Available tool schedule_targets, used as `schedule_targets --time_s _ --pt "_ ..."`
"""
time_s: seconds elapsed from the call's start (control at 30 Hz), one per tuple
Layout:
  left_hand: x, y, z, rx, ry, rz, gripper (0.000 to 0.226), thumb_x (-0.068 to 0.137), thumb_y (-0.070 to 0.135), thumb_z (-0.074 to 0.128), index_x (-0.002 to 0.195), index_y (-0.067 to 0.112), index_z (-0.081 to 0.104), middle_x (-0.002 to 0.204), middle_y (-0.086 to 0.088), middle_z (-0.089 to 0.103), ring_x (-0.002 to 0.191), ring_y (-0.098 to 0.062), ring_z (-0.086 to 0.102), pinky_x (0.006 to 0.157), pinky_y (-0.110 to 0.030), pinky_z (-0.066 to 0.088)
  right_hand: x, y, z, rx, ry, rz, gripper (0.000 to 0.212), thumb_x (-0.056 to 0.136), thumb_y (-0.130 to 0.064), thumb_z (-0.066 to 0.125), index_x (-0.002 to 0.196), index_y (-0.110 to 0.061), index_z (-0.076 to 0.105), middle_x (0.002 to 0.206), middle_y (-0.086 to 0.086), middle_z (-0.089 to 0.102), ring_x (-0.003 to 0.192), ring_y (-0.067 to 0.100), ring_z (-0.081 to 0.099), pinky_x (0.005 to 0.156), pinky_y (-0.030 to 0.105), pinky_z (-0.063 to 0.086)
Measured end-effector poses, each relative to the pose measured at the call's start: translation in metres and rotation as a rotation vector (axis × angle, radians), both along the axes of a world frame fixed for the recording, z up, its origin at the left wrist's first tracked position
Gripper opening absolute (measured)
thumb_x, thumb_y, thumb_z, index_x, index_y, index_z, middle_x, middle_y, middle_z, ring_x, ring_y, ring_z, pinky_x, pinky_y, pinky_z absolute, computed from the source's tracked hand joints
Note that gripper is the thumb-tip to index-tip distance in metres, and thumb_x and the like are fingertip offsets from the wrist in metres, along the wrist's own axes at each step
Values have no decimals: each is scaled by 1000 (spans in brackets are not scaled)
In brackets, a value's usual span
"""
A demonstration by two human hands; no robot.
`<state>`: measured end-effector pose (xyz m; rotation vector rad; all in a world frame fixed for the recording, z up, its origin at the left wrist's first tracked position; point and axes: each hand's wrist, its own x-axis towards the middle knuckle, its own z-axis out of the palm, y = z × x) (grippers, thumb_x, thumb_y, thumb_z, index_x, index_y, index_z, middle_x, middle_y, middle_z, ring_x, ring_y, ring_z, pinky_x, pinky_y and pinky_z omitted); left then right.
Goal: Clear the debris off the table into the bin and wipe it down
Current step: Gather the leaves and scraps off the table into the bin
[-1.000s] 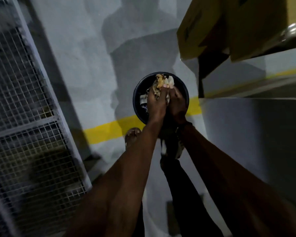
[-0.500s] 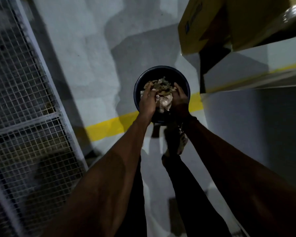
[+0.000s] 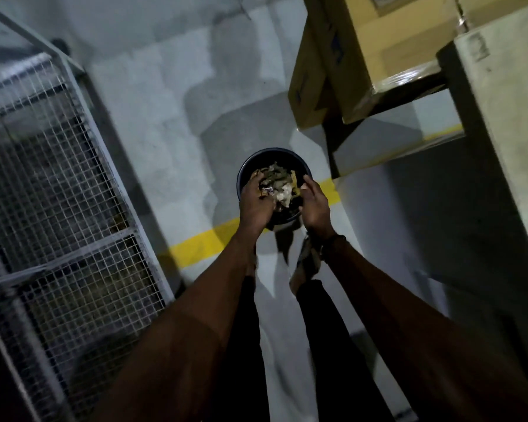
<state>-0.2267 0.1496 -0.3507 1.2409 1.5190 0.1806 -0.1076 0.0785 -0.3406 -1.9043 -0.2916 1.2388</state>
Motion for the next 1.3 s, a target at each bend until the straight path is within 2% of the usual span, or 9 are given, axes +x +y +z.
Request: schedule_targets --time_s 0.17,0.3,0.47,0.6,0.67,0.8,1.07,1.23,1.3 --pt "-5 -6 32 -44 -19 113 40 101 2 60 140 11 59 143 -10 64 128 -26 63 104 -39 52 2 -10 25 19 31 -41 55 99 -38 49 151 -19 55 155 6 57 141 24 55 120 54 43" --pt "-10 -12 83 7 -43 109 31 100 3 62 130 8 65 129 -13 69 120 -29 66 105 -47 53 6 -22 65 48 17 -41 68 90 -55 52 150 -23 56 152 2 59 139 21 57 118 53 45" --pt "-11 -24 188 55 -101 23 26 98 11 60 122 15 69 121 -2 71 117 -23 66 106 -44 53 7 -40 173 59 -27 -55 48 107 -37 53 151 -17 55 151 0 55 141 21 53 121 54 41" --pt "-5 -41 274 101 -193 -87 22 101 6 61 122 5 69 118 -4 70 108 -16 63 94 -26 48 1 -65 266 106 -71 -139 48 107 -42 54 151 -22 55 152 3 57 137 20 55 119 53 43" --pt "-1 -54 310 126 -217 -161 24 100 0 58 120 6 70 117 -3 71 109 -17 63 97 -29 49 -1 -86 308 143 -68 -221 43 113 -33 50 154 -20 51 150 3 55 132 18 56 115 48 46" --pt "14 -85 364 151 -295 -335 23 99 -4 56 117 3 67 115 -5 69 109 -19 63 98 -31 49 -2 -138 349 213 -80 -407 44 114 -36 47 157 -25 47 163 3 45 144 25 51 110 46 47" --pt "81 -155 400 126 -394 -522 27 99 5 58 113 27 67 112 1 70 107 -28 68 95 -54 58 38 -247 384 294 -180 -824 42 114 -31 48 155 -20 50 157 5 52 140 24 55 99 37 48" --pt "128 -219 398 128 -454 -616 25 101 3 57 117 20 65 106 7 67 92 -7 63 92 -46 58 67 -326 393 300 -262 -985 44 112 -31 53 154 -19 52 154 5 55 140 22 55 100 38 49" --pt "143 -252 396 138 -472 -644 25 99 3 58 115 19 65 111 1 68 89 -11 62 85 -43 56 74 -368 391 268 -306 -1030 43 110 -25 57 152 -17 52 155 6 55 141 21 54 109 40 49"
